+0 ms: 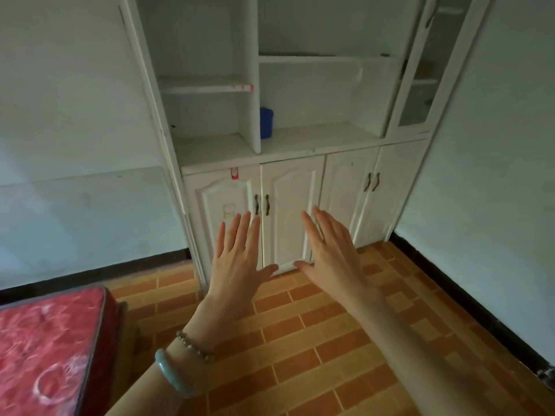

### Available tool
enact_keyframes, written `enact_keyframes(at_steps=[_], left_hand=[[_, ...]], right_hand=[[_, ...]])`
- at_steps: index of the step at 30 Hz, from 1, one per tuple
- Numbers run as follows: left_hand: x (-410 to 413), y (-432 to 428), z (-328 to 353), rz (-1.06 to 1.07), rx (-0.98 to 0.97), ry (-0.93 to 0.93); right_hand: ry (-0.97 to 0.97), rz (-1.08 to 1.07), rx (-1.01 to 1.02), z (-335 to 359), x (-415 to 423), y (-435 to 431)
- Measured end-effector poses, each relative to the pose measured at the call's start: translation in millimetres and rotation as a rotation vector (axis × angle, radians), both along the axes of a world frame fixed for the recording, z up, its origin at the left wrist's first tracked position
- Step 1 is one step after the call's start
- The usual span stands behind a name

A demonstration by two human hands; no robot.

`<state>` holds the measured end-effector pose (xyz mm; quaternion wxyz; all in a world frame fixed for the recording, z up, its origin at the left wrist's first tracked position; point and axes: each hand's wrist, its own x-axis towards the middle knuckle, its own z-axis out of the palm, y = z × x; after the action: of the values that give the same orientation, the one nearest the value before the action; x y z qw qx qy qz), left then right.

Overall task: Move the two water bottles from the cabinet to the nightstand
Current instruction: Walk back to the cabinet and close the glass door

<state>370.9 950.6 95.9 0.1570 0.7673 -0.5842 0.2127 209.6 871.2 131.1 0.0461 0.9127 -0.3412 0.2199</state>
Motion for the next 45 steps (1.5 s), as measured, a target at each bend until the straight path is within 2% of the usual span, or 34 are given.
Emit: enact_keyframes(at_steps=[9,17,24,34,45], left_hand=[[68.5,-100.5,1.0,0.223,-0.021,0.003],[149.7,-100.2,12.6,0.469,-0.076,0.068],[225.4,-106.2,13.8,0.608,-0.099,0.036],[289.7,-135.0,16.6,0.540,-0.128,0.020],[285.6,-157.1,8.6,0.442,-0.231,0.008]], right_hand=[[0.019,0.199,-0.043,7.9,80.7,-132.5],[0.028,0.404,-0.037,8.6,174.5,-181.9],[-0.027,0.560,-0.042,8.1,259.0,-204.9],[-0.091,0.584,-0.072,10.2,333.4,-235.9],[-0.081,0.580,-0.010,1.3,334.3,-285.7]])
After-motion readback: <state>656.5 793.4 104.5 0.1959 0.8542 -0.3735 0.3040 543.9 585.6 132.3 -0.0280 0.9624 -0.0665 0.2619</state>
